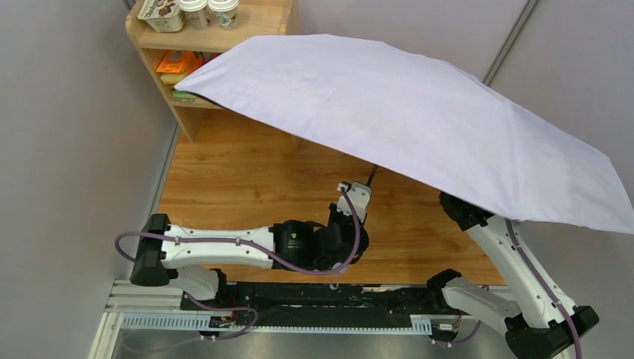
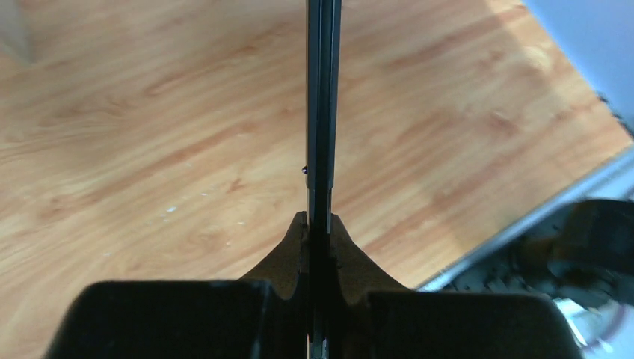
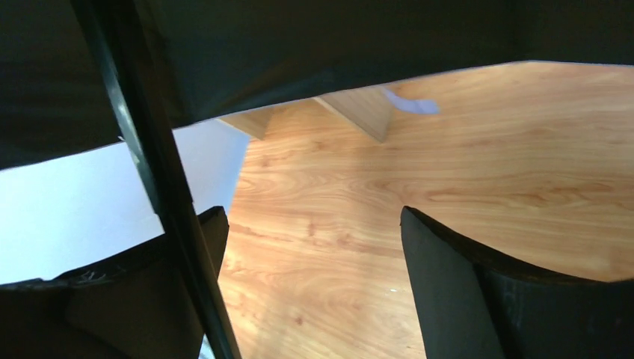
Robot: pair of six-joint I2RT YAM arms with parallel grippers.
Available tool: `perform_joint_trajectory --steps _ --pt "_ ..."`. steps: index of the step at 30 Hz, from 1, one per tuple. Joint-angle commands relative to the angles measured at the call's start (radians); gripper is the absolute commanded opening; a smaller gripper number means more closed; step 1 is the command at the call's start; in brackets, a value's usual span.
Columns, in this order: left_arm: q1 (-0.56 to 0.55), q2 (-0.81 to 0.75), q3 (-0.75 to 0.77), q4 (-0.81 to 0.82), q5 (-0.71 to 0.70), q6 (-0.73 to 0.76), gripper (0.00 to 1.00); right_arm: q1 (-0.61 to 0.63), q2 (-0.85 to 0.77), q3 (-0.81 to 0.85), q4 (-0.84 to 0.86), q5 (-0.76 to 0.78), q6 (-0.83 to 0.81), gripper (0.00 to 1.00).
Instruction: Put away the umbrella
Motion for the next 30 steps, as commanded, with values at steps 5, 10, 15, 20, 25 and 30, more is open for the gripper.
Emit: perform_joint_trajectory --steps 5,10,15,20,25,30 --pt "-0.053 0.153 0.216 -0.329 -0.388 -0.128 0.0 0.091 0.023 0.108 -0.08 0.316 -0.102 0.86" --pt "-0.053 0.181 0.27 -0.38 -0.403 -0.149 0.0 0.14 -0.024 0.021 0.047 0.354 -0.121 0.87" --pt "-0.053 0.182 0.257 -0.396 -0.391 -0.172 0.0 0.142 0.001 0.029 0.126 0.541 -0.121 0.89" --pt "-0.053 0.202 0.271 -0.422 -0.373 -0.185 0.0 0.142 0.152 0.204 0.111 0.583 -0.17 0.82" --pt "-0.053 0.205 0.274 -0.435 -0.37 -0.188 0.0 0.143 0.222 0.282 0.147 0.607 -0.194 0.76" --pt "-0.053 0.213 0.271 -0.445 -0.359 -0.2 0.0 0.148 0.246 0.287 0.251 0.67 -0.2 0.63"
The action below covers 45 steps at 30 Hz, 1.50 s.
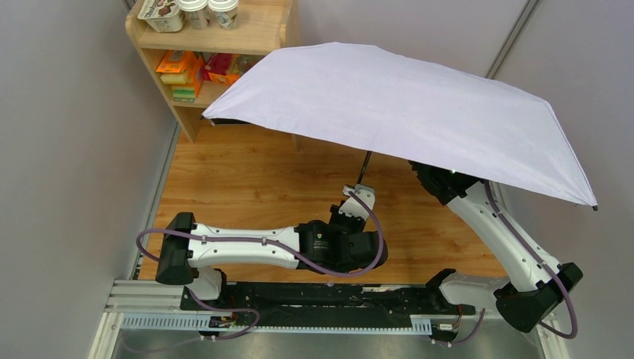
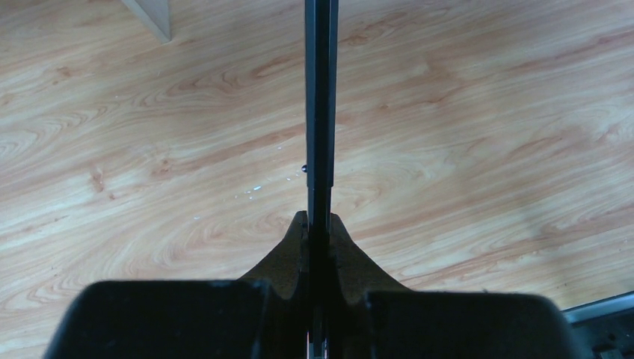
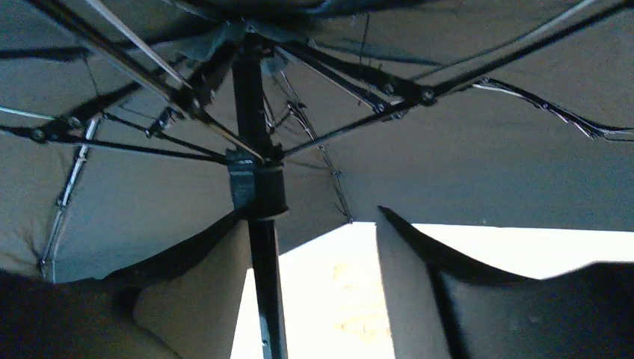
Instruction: Put away the umbrella
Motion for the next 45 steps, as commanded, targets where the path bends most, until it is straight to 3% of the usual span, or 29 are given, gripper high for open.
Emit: perform_joint_trajectory --steps 1,5,10,12,13,16,21,28,33,38,39,44,45 --pt "-0.009 0.004 0.038 -0.021 -0.052 0.006 0.0 0.007 -0.001 0.015 0.217 0.098 -0.046 0.59" --pt "-0.009 0.008 0.045 -0.016 -0.038 0.005 0.0 0.011 0.017 -0.034 0.421 0.113 -0.112 0.56" --pt "-0.009 0.008 0.037 -0.014 -0.032 -0.006 0.0 0.016 0.078 0.02 0.426 0.215 -0.143 0.62" --pt "-0.009 0.01 0.035 -0.014 -0.032 -0.014 0.0 0.018 0.097 0.033 0.451 0.236 -0.161 0.58" --pt "-0.009 0.008 0.034 -0.017 -0.034 -0.02 0.0 0.018 0.108 0.04 0.455 0.254 -0.157 0.48" --pt "-0.009 0.004 0.026 -0.017 -0.037 -0.029 0.0 0.014 0.141 0.088 0.405 0.288 -0.119 0.0" --pt "-0.009 -0.022 0.022 -0.004 -0.043 -0.012 0.0 0.014 0.122 0.064 0.359 0.096 -0.137 0.0" --pt "-0.008 -0.157 -0.05 0.168 -0.029 0.169 0.0 0.03 -0.104 -0.299 0.366 -0.317 -0.016 0.0" --pt "-0.006 -0.239 -0.139 0.367 0.038 0.312 0.0 0.082 -0.21 -0.496 0.44 -0.413 0.161 0.0" --pt "-0.003 -0.318 -0.218 0.34 0.113 0.214 0.0 0.022 -0.239 -0.433 0.435 -0.425 0.216 0.0" --pt "-0.003 -0.332 -0.256 0.348 0.141 0.183 0.03 0.002 -0.239 -0.421 0.443 -0.442 0.24 0.0" --pt "0.003 -0.484 -0.42 0.418 0.323 0.078 0.55 -0.05 -0.216 -0.379 0.489 -0.505 0.32 0.0" --pt "0.003 -0.508 -0.469 0.452 0.356 0.082 0.6 -0.051 -0.21 -0.369 0.492 -0.508 0.32 0.0"
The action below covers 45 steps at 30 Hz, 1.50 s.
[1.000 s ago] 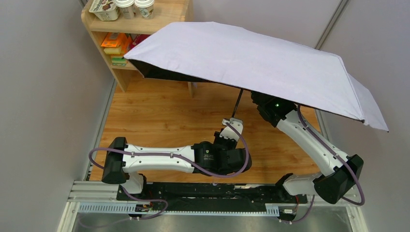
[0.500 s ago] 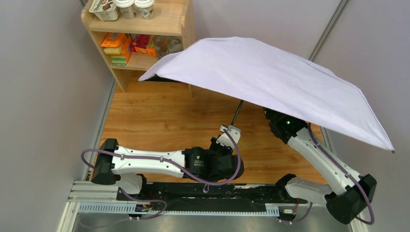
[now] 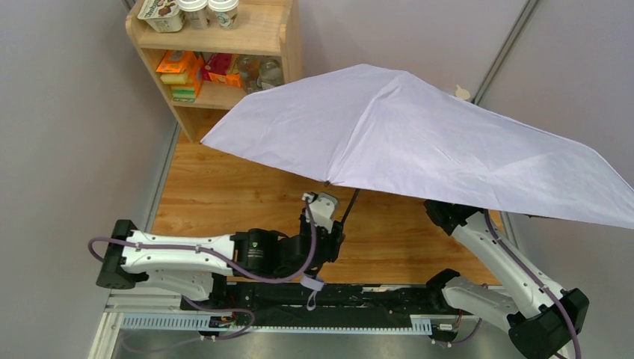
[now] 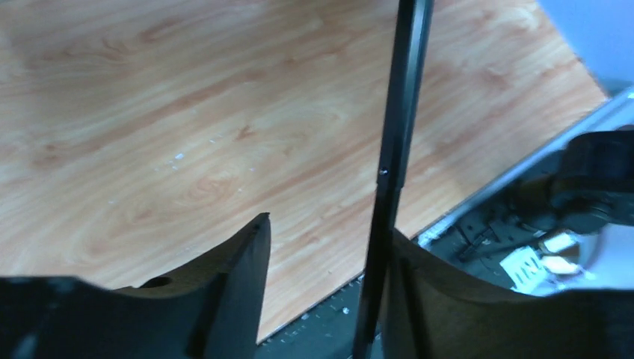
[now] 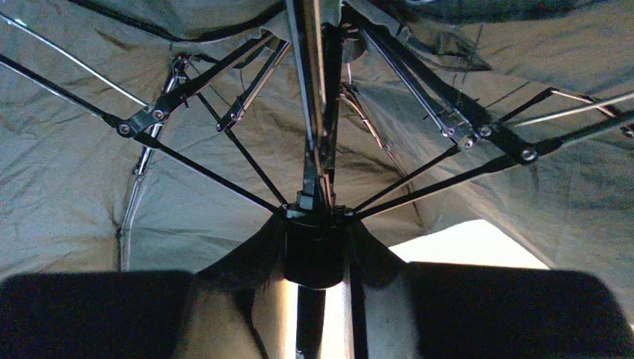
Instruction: Put away the umbrella
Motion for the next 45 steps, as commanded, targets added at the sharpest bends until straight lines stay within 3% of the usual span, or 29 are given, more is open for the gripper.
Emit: perform_joint_trajectory --steps 1,5,12,15,20,21,24,25,26,27,28,29,30,36,39,41,43,45 --pt "0.02 -0.16 -0.122 0.168 0.136 -0.067 0.68 -0.013 0.017 0.073 0.009 -0.179 0.072 0.0" --pt "0.02 -0.28 -0.267 0.314 0.253 -0.078 0.78 -0.029 0.044 0.096 0.037 -0.218 0.08 0.0" --pt "0.023 -0.343 -0.389 0.445 0.354 -0.062 0.78 -0.082 0.109 0.152 0.089 -0.305 0.135 0.0" --pt "0.024 -0.32 -0.377 0.474 0.358 -0.044 0.71 -0.102 0.118 0.163 0.094 -0.337 0.153 0.0" --pt "0.055 -0.239 -0.314 0.478 0.374 0.019 0.45 -0.108 0.103 0.163 0.069 -0.356 0.156 0.0" --pt "0.073 -0.216 -0.298 0.494 0.408 0.031 0.45 -0.11 0.101 0.165 0.068 -0.356 0.158 0.0" --pt "0.104 -0.163 -0.26 0.527 0.492 0.039 0.6 -0.118 0.106 0.189 0.054 -0.359 0.152 0.0" --pt "0.112 -0.142 -0.245 0.534 0.538 0.047 0.6 -0.121 0.109 0.201 0.046 -0.36 0.15 0.0" --pt "0.112 -0.131 -0.239 0.537 0.554 0.053 0.57 -0.128 0.113 0.218 0.038 -0.363 0.149 0.0" --pt "0.113 -0.119 -0.229 0.537 0.569 0.059 0.38 -0.133 0.116 0.227 0.035 -0.37 0.15 0.0" --pt "0.113 -0.114 -0.226 0.525 0.571 0.062 0.28 -0.142 0.121 0.237 0.035 -0.379 0.155 0.0" --pt "0.116 -0.107 -0.217 0.511 0.545 0.051 0.07 -0.151 0.124 0.243 0.032 -0.385 0.153 0.0" --pt "0.121 -0.106 -0.209 0.467 0.534 0.039 0.0 -0.157 0.129 0.25 0.029 -0.394 0.153 0.0" --pt "0.185 -0.177 -0.166 0.416 0.405 0.071 0.0 -0.147 0.123 0.182 -0.066 -0.448 0.109 0.0" --pt "0.28 -0.202 -0.143 0.437 0.454 0.085 0.0 0.006 0.088 -0.034 0.038 -0.422 0.161 0.0" --pt "0.323 -0.192 -0.119 0.44 0.497 0.094 0.0 0.158 0.048 -0.194 0.119 -0.303 0.155 0.0" --pt "0.337 -0.183 -0.099 0.432 0.522 0.099 0.0 0.215 0.041 -0.217 0.137 -0.252 0.127 0.0" --pt "0.337 -0.18 -0.093 0.422 0.554 0.094 0.0 0.18 0.028 -0.156 0.069 -0.244 0.085 0.0"
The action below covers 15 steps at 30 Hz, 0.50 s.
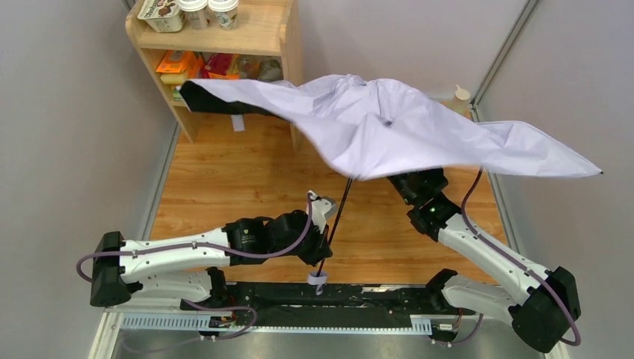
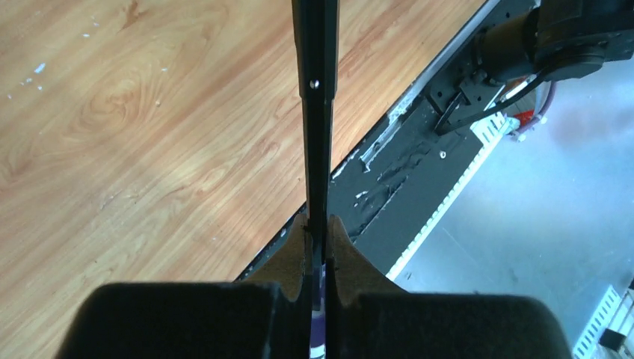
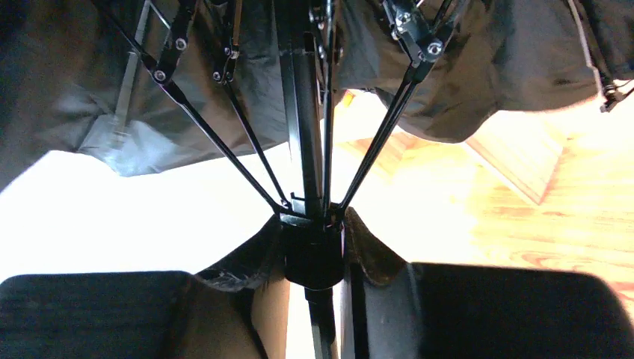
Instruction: Put away the umbrella
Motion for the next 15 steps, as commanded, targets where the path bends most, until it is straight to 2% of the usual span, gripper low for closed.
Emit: perform_joint_trajectory --steps 1,5,8,9,10,11,13,15 --pt "0.081 -0.037 0.116 0.297 -0.092 0.023 0.0 0.069 -0.04 0.022 -0.156 -0.102 -0.034 0.0" --pt "0.081 -0.069 0.06 0.331 -0.05 -0.027 0.0 0.001 0.0 0.061 -0.113 -0.214 0.046 0.0" --pt "0.081 -0.095 0.047 0.286 -0.052 -0.057 0.0 -0.013 0.014 0.047 -0.064 -0.217 0.083 0.0" --pt "0.081 -0.1 0.041 0.274 -0.046 -0.067 0.08 -0.02 0.019 0.055 -0.052 -0.223 0.09 0.0" --pt "0.081 -0.101 0.027 0.25 -0.046 -0.096 0.22 -0.036 0.026 0.067 -0.048 -0.235 0.104 0.0" --pt "0.081 -0.107 0.017 0.246 -0.035 -0.11 0.45 -0.051 0.035 0.079 -0.036 -0.248 0.121 0.0" --pt "0.081 -0.118 -0.042 0.283 0.006 -0.153 0.61 -0.089 0.054 0.111 -0.025 -0.261 0.138 0.0" --pt "0.081 -0.126 -0.12 0.344 0.054 -0.205 0.67 -0.117 0.074 0.157 -0.041 -0.268 0.129 0.0"
